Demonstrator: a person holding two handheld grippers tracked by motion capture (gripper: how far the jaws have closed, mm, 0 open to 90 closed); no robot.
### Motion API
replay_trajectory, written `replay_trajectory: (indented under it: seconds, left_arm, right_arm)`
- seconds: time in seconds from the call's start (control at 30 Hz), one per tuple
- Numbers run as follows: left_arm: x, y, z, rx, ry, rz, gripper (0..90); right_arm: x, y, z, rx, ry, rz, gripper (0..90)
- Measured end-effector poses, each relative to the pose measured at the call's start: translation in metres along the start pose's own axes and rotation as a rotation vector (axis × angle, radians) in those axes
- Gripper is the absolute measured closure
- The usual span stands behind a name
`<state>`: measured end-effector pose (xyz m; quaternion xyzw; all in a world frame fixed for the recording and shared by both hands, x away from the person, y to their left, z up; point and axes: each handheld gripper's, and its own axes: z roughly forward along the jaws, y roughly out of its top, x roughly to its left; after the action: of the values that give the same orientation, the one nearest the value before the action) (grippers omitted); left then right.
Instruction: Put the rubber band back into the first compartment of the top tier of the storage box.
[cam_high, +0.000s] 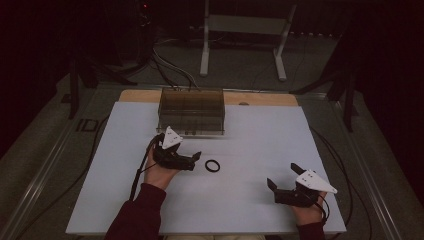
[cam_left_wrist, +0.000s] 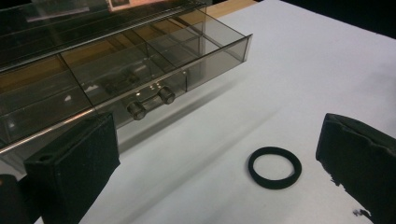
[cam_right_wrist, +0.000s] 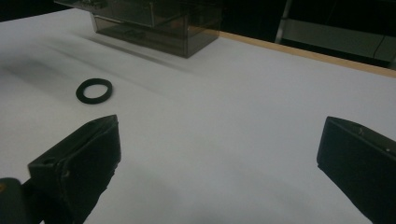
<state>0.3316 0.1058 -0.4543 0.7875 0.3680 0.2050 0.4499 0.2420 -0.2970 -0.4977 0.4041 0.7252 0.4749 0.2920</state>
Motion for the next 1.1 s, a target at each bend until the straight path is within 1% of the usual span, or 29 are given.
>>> replay_trajectory:
  seconds: [0.17, 0.23, 0.6, 0.67, 0.8, 0.93, 1.1]
  left_arm:
    - [0.000, -0.001, 0.005, 0.010, 0.000, -0.002, 0.5]
    - [-0.002, -0.002, 0.009, 0.016, -0.003, -0.006, 0.5]
    - [-0.006, -0.003, 0.019, 0.029, -0.003, -0.002, 0.6]
    - [-0.007, -0.004, 0.022, 0.032, -0.003, -0.004, 0.6]
    - [-0.011, -0.005, 0.028, 0.047, -0.007, 0.004, 0.6]
    - [-0.015, -0.006, 0.034, 0.050, -0.013, 0.002, 0.6]
    - [-0.018, -0.007, 0.042, 0.070, -0.016, 0.008, 0.8]
  right_arm:
    - [-0.001, 0.000, 0.000, -0.004, -0.004, 0.004, 0.0]
    - [-0.002, -0.001, -0.001, -0.002, -0.006, 0.003, 0.0]
    - [0.000, 0.000, -0.001, -0.004, -0.007, -0.002, 0.0]
    - [-0.001, 0.000, -0.001, -0.004, -0.009, 0.000, 0.0]
    - [-0.001, 0.000, -0.001, -0.003, -0.010, 0.000, 0.0]
    - [-0.001, 0.000, -0.001, 0.000, -0.008, -0.003, 0.0]
    - [0.000, 0.000, -0.001, 0.001, -0.009, -0.006, 0.0]
